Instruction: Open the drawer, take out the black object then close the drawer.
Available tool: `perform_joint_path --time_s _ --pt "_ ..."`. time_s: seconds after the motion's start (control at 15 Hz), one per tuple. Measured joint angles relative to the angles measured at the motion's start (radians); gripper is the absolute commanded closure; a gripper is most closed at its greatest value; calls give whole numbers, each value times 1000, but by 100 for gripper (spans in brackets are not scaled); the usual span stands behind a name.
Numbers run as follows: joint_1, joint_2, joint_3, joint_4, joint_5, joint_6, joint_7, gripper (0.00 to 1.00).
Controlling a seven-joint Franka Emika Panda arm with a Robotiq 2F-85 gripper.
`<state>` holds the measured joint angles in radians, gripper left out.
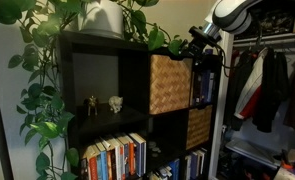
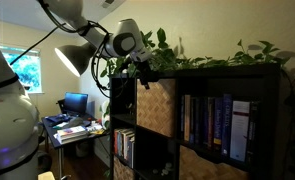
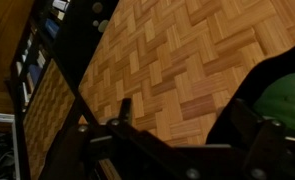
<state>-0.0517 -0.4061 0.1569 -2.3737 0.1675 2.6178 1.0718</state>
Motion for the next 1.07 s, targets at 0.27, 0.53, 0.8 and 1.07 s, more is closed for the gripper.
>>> perform_joint_path --time_s 0.27,0.53,0.8,1.07 --pt "0 8 17 -42 -1 126 13 0" --pt "-2 40 36 -64 -2 217 13 0" --pt "-5 57 45 -65 -3 251 13 0" --pt "-15 57 53 -65 -16 255 13 0"
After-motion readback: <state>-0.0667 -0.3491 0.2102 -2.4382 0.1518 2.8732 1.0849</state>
